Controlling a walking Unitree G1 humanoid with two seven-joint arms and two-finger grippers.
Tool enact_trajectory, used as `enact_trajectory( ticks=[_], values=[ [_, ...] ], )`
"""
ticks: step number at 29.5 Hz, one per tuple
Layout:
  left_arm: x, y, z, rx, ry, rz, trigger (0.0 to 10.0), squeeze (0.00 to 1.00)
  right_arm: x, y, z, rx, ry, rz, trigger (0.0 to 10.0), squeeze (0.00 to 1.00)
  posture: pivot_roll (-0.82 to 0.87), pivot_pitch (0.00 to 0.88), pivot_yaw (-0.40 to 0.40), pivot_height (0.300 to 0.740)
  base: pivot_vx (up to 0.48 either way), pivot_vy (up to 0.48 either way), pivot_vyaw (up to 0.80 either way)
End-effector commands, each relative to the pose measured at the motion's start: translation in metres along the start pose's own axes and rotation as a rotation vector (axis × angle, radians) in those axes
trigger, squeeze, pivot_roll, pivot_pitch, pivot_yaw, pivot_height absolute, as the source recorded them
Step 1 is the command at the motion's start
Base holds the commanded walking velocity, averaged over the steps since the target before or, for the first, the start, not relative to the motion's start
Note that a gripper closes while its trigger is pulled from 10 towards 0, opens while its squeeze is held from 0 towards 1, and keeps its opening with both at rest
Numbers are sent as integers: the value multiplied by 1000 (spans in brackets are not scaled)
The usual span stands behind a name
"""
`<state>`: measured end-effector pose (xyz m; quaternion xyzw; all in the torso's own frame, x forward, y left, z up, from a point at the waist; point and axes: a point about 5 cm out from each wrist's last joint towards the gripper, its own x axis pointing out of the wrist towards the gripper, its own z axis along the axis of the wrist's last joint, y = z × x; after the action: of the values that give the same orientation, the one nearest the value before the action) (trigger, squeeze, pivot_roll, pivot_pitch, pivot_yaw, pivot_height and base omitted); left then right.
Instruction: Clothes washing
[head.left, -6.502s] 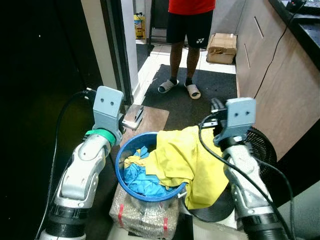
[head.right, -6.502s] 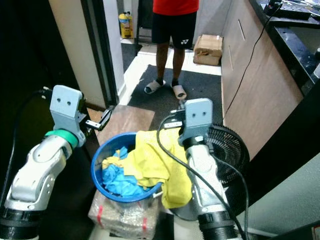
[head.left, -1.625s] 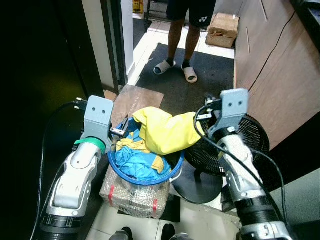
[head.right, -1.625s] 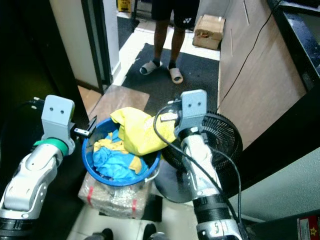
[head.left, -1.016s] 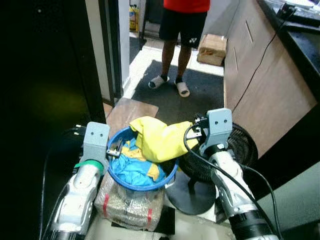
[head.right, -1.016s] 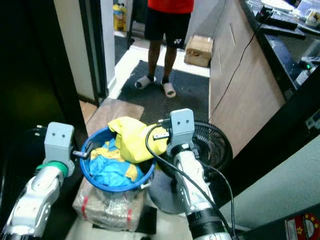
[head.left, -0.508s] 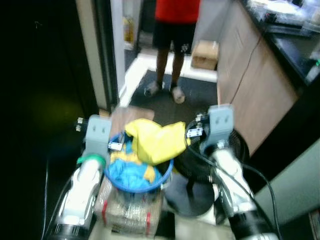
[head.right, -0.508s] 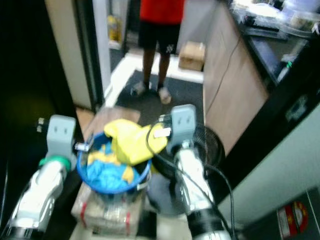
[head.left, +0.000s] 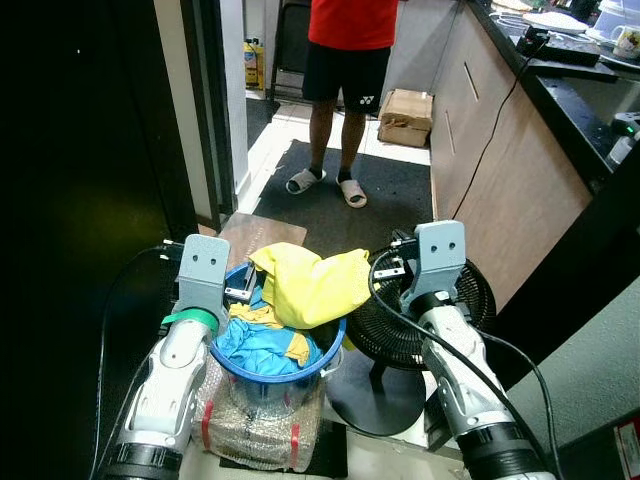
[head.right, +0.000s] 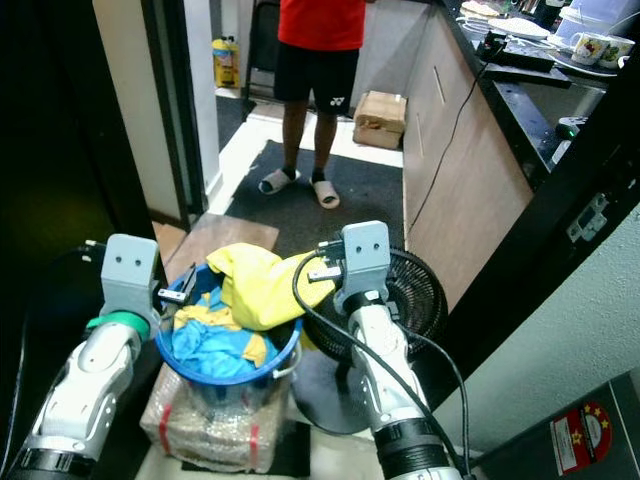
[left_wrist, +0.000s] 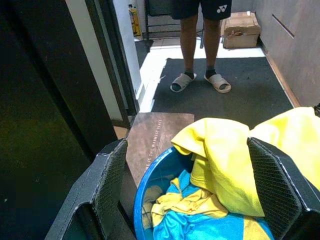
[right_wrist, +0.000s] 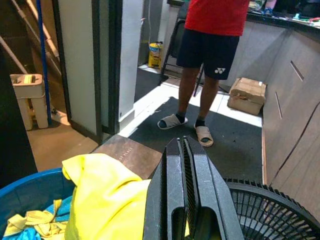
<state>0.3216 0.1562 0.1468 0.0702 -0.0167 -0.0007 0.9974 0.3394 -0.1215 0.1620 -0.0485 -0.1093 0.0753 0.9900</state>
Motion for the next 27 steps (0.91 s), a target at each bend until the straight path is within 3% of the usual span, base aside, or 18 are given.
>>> enact_trajectory(
  ticks=[1, 17, 27],
  values=[
    [0, -3, -5, -6, 13, -6, 10000, 0, -2, 1, -5, -2, 15, 10, 10000, 0, 120, 24, -42, 740, 0, 0, 0],
    [-3, -8, -22, 7, 44, -8, 10000, 0, -6, 5, -9, -5, 12, 27, 10000, 0, 105, 0, -63, 740, 0, 0, 0],
    [4, -16, -22, 38, 33, -53, 10000, 0, -2, 0, -10, -35, 8, -15, 10000, 0, 70, 0, -14, 740, 0, 0, 0]
  ],
)
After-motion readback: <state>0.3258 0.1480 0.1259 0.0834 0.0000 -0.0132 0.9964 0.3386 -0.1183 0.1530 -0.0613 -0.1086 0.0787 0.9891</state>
